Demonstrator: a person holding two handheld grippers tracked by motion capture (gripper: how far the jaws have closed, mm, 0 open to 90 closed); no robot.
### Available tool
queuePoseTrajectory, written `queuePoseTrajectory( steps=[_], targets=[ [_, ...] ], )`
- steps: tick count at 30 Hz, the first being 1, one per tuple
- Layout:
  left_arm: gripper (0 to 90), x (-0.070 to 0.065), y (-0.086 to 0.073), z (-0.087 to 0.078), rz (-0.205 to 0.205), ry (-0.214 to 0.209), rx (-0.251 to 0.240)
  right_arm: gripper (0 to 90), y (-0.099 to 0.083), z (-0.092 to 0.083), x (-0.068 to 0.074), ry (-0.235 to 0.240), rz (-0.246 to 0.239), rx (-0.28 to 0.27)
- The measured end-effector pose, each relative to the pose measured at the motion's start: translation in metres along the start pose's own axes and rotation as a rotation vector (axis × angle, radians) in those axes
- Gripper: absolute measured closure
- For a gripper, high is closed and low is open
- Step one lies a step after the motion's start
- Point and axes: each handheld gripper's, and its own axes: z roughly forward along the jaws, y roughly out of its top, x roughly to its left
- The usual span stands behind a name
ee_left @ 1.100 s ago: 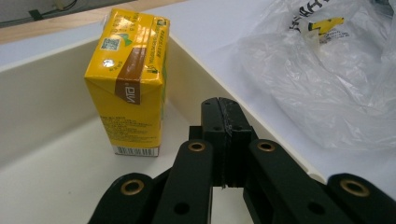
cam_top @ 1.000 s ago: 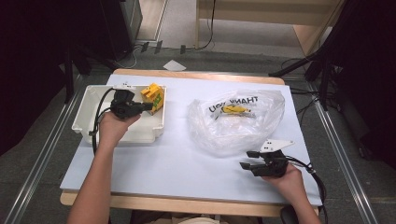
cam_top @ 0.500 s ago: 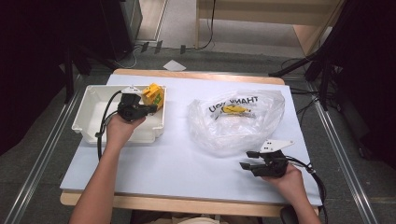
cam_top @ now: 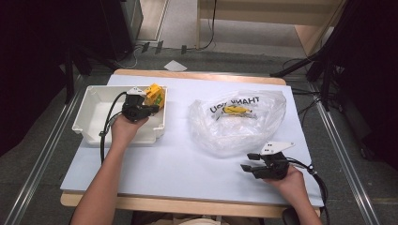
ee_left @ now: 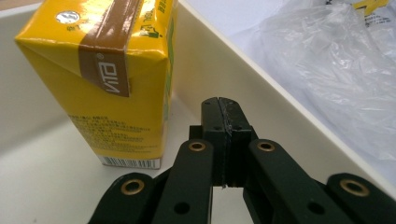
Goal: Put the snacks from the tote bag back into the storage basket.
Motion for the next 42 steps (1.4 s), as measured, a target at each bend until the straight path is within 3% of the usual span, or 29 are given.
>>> queuePoseTrajectory(
  steps=[8,14,42],
  targets=[
    [90.0,0.009,-0.003,0.006,-0.030,0.004,0.008,47.4,-0.001,-0.001,0.003,-0.004,-0.002,0.014],
    [90.0,0.010,-0.003,0.008,-0.032,0.006,0.007,47.5,-0.002,-0.001,0.004,-0.001,-0.009,0.011],
    [90.0,0.031,-0.008,0.002,-0.105,0.009,-0.012,47.7,-0.002,0.000,0.004,0.027,0.010,0.001]
  ],
)
